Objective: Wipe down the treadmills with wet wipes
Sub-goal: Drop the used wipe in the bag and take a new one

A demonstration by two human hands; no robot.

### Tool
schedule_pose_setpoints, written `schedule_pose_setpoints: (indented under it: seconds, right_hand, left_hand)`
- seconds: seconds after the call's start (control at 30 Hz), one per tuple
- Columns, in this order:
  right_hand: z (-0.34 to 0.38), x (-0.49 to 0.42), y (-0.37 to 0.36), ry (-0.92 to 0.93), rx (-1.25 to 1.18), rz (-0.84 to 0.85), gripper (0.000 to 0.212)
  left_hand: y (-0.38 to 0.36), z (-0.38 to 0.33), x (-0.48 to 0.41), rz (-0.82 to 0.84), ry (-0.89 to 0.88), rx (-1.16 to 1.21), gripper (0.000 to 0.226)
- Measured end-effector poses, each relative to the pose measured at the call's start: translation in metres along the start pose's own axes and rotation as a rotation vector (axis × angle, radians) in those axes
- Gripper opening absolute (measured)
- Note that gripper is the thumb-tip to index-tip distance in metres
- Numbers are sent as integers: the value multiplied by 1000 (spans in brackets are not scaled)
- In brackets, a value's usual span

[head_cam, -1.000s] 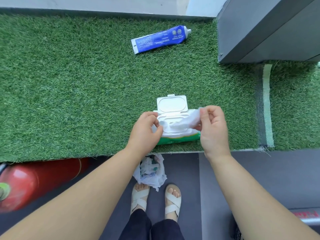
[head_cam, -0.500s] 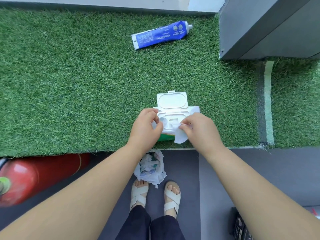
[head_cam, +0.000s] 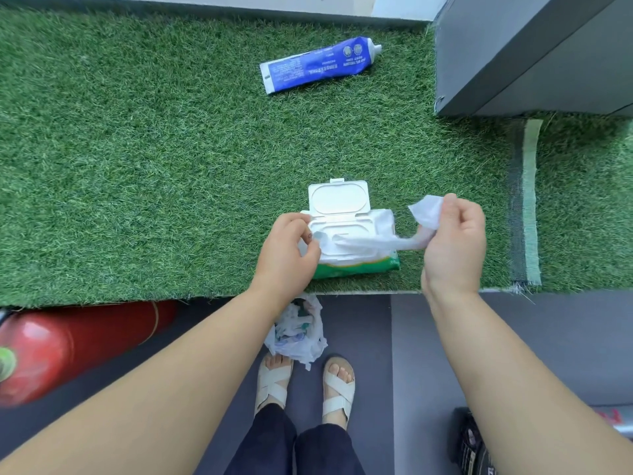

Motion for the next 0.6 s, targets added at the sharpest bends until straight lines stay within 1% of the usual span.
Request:
schedule_pose_setpoints:
  seconds: [0.07, 0.1, 0.13, 0.17, 0.2, 0.23, 0.27, 0.3, 0.33, 0.37, 0.4, 0.43, 0.5, 0.57, 0.6]
  right_hand:
    - [12, -4, 12, 61, 10, -71, 17]
    - [17, -5, 16, 68, 11, -79, 17]
    - [21, -7, 19, 49, 48, -54, 18]
    - [21, -9, 17, -8, 133, 15, 23]
    - [18, -9, 13, -100, 259, 118, 32]
    - [10, -7, 7, -182, 445, 260, 39]
    - [2, -1, -1, -211, 651, 416, 42]
    - [-3, 4, -8, -191, 836, 541, 41]
    - [-8, 6, -13, -149, 935, 616, 35]
    - [-12, 8, -18, -151, 956, 641, 22]
    - [-17, 9, -21, -193, 941, 656, 19]
    - [-21, 10, -26, -233, 912, 680, 33]
    - [-28, 9, -35, -309, 850, 716, 56]
    - [-30, 4, -45, -318, 825, 714, 65]
    - [-31, 2, -51, -320, 811, 710, 66]
  left_hand:
    - [0, -1, 0, -1, 11, -9, 36]
    - [1, -1, 0, -7, 14, -18, 35]
    - [2, -2, 0, -8, 19, -24, 34]
    - [2, -3, 1, -2, 23, -26, 30]
    - [2, -4, 2, 4, 22, -30, 26]
    - [2, -7, 3, 5, 7, -36, 20]
    - [2, -11, 4, 1, -20, -56, 14]
    - [1, -15, 6, -1, -59, -102, 11]
    - [-1, -22, 9, -4, -126, -158, 18]
    - [-6, -30, 13, -3, -222, -237, 29]
    - [-13, -36, 17, 10, -312, -332, 38]
    - [-23, -40, 21, 33, -385, -441, 43]
    - [-38, -43, 26, 79, -464, -616, 47]
    - [-44, -43, 26, 123, -495, -670, 47]
    - [-41, -45, 25, 125, -500, -631, 46]
Point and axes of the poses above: each hand's wrist, its own x-axis away from the middle knuckle, its own y-axis out of the back of the hand, z = x × y, the point moved 9 cm from there along -x, towards the middle knuckle, and after that the axes turned 12 degrees about -x, right-handed, at the moved point
